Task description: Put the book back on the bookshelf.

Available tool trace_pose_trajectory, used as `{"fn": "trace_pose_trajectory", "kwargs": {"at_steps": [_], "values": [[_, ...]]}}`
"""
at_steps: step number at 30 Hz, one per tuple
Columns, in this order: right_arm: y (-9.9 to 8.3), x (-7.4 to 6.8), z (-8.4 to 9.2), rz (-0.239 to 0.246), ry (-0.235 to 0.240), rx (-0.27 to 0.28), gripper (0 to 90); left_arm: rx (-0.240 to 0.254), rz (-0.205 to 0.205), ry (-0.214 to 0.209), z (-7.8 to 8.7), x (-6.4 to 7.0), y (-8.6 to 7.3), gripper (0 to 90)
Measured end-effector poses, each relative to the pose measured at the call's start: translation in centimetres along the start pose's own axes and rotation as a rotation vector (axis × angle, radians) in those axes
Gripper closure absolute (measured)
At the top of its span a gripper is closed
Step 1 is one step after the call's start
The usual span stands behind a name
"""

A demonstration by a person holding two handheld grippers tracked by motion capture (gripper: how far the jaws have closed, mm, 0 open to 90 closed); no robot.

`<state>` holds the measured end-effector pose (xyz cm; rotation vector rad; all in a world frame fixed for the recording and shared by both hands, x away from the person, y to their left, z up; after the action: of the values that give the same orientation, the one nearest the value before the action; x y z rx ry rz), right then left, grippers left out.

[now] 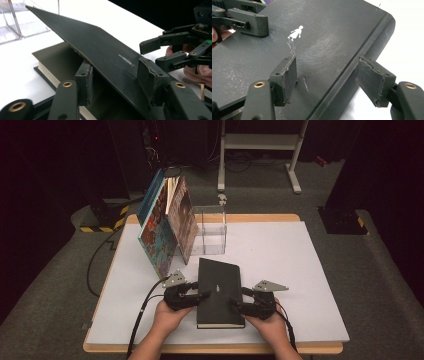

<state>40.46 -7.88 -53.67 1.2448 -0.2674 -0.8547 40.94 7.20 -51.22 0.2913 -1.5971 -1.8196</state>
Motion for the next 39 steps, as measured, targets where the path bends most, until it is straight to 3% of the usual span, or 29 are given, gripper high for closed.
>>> {"fn": "trace_pose_trajectory", "kwargs": {"at_steps": [1, 2, 4, 7, 11, 20, 27, 30, 34, 39], "values": [[0.0, 0.0, 0.0, -0.004, -0.001, -0.001, 31.2, 0.000, 0.000, 0.000, 0.0, 0.0, 0.0, 51.7], [-0.1, 0.1, 0.0, -0.012, -0.002, -0.006, 30.0, 0.016, -0.032, -0.007, 0.1, 0.2, 0.2, 52.1], [-0.2, 0.3, -0.1, -0.022, 0.000, -0.010, 27.8, 0.035, -0.053, -0.014, 0.2, 0.5, 0.4, 54.2], [-0.2, 0.4, -0.1, -0.034, 0.003, -0.012, 25.7, 0.040, -0.062, -0.015, 0.2, 0.6, 0.5, 55.7], [-0.2, 0.3, -0.3, -0.067, 0.018, -0.012, 21.5, 0.056, -0.117, -0.016, 0.5, 1.1, 0.8, 55.9], [-0.1, 0.4, -0.9, -0.159, 0.068, -0.014, 5.4, 0.103, -0.216, -0.012, 1.2, 2.2, 1.3, 55.9], [-0.5, 0.3, -1.9, -0.277, 0.158, -0.048, 0.0, 0.119, -0.228, -0.014, 1.3, 2.3, 1.3, 55.9], [-0.4, 0.4, -2.0, -0.281, 0.164, -0.058, 0.0, 0.128, -0.243, -0.012, 1.3, 2.5, 1.3, 56.0], [-0.4, 0.5, -2.1, -0.341, 0.194, -0.065, 0.0, 0.137, -0.255, -0.013, 1.4, 2.7, 1.5, 56.0], [-0.6, 0.4, -2.1, -0.380, 0.229, -0.079, 0.0, 0.145, -0.270, -0.016, 1.5, 2.9, 1.5, 56.0]]}}
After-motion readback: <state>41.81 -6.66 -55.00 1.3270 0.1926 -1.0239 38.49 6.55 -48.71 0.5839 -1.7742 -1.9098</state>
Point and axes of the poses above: each handheld gripper's, and its own axes: z roughly backward along the jaws, y roughly out of its top, x roughly to its right, the point moved 10 cm from there along -z, roughly forward along the jaws, and after that the axes turned 12 degrees about x, right-handed, at the moved point
